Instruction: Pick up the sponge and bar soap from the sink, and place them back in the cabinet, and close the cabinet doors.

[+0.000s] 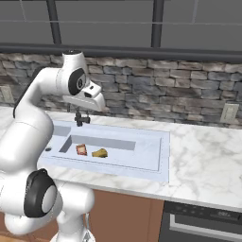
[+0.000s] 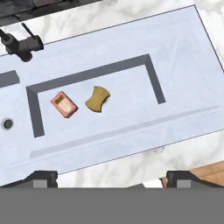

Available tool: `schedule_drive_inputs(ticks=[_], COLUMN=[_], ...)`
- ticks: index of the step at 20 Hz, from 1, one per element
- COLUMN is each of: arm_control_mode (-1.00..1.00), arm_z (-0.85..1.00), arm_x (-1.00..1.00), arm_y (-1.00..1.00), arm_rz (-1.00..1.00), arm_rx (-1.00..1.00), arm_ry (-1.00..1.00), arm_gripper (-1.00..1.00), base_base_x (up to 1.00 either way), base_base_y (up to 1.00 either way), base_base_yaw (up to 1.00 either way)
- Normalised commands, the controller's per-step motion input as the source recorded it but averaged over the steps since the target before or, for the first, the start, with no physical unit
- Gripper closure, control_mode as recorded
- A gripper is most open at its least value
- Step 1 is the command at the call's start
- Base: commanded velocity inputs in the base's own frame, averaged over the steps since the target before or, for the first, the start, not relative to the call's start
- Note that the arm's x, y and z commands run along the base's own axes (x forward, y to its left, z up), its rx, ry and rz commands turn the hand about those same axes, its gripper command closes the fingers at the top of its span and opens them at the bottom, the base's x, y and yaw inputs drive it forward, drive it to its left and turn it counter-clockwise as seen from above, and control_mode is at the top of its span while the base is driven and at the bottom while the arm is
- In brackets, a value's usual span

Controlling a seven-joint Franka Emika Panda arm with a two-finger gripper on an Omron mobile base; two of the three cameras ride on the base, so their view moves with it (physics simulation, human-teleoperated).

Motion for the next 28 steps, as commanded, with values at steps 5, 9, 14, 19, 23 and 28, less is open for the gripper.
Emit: schedule_drive_inputs(ticks=[5,9,14,19,23,28], arm_control_mode=[-1.0,-1.0,-1.0,-1.0,-1.0,-1.0], arm_z=[-0.05,-0.16,-0.23,-0.23,-0.29,-0.24], arm_x=[0.22,0.28,0.25,0.18,0.14,0.09], arm_y=[0.0,0.0,0.0,0.0,0.0,0.0], arm_rz=[0.0,0.0,0.0,0.0,0.0,0.0], arm_rx=[0.03,0.0,0.0,0.0,0.01,0.01], arm_ry=[0.04,0.02,0.01,0.01,0.02,0.07], arm_gripper=[-1.0,-1.0,-1.0,-1.0,-1.0,-1.0], base_base_x=[0.0,0.0,0.0,0.0,0.0,0.0], base_base_y=[0.0,0.0,0.0,0.0,0.0,0.0], base_base_yaw=[0.0,0.0,0.0,0.0,0.0,0.0])
